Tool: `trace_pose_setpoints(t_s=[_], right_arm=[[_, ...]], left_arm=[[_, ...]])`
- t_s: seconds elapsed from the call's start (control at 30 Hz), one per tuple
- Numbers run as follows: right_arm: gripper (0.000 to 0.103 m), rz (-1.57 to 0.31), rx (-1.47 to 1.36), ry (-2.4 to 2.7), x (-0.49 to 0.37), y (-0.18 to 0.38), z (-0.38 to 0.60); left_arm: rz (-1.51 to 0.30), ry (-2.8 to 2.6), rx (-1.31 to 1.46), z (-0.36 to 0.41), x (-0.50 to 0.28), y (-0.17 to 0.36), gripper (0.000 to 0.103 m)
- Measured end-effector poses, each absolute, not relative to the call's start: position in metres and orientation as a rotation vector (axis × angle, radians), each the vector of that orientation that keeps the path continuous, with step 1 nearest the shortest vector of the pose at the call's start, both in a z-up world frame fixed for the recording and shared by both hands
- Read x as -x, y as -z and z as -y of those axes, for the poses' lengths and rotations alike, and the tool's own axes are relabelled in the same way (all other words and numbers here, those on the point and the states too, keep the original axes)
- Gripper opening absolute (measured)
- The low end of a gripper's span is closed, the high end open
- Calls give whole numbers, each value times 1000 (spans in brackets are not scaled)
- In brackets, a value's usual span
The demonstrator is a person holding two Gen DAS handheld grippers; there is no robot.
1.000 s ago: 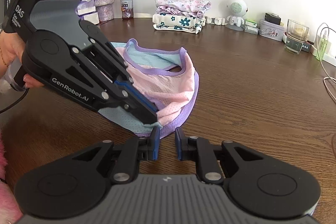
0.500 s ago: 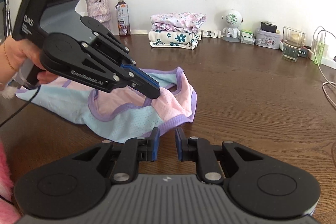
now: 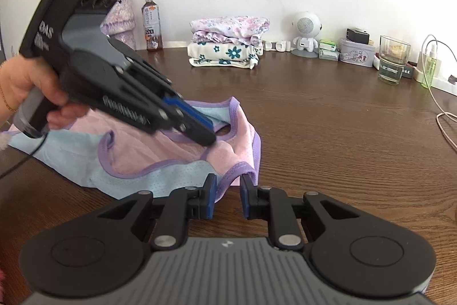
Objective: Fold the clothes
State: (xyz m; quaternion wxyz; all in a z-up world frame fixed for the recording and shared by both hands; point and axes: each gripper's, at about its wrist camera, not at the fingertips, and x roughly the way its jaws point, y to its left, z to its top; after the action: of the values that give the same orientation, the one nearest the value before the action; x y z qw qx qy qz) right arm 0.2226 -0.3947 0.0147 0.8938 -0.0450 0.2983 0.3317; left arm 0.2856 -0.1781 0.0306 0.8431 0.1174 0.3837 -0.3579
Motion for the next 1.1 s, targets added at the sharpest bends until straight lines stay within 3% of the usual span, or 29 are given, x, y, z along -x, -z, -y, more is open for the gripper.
trace_pose_setpoints(t_s=[0.37, 0.43, 0.47, 0.57, 0.73, 0.8, 0.9, 0.97, 1.1], right_arm=[[18, -639, 79, -674, -224, -12, 392], [18, -641, 79, -673, -224, -12, 391], [18, -642, 78, -673, -224, -12, 391], [12, -628, 94, -646, -227, -12, 389], [12, -643, 126, -627, -235, -5, 379], [12, -656, 126, -625, -235, -3, 378], [13, -649, 95, -618, -232, -6, 386], [13, -641, 70, -611, -229, -9, 393], [13, -583, 39, -635, -216, -22, 400]], left_arm=[[-887, 841, -189, 174, -293, -23, 22], [-877, 852, -234, 182, -290, -20, 18], [-861, 849, -267, 185, -288, -20, 2], [-809, 832, -341, 191, -281, -22, 3], [-748, 795, -406, 196, -275, -25, 3], [-751, 773, -375, 191, -277, -25, 5], [-754, 739, -329, 185, -281, -26, 18], [-747, 716, -293, 178, -281, -29, 36], [-718, 691, -269, 159, -263, -35, 36]])
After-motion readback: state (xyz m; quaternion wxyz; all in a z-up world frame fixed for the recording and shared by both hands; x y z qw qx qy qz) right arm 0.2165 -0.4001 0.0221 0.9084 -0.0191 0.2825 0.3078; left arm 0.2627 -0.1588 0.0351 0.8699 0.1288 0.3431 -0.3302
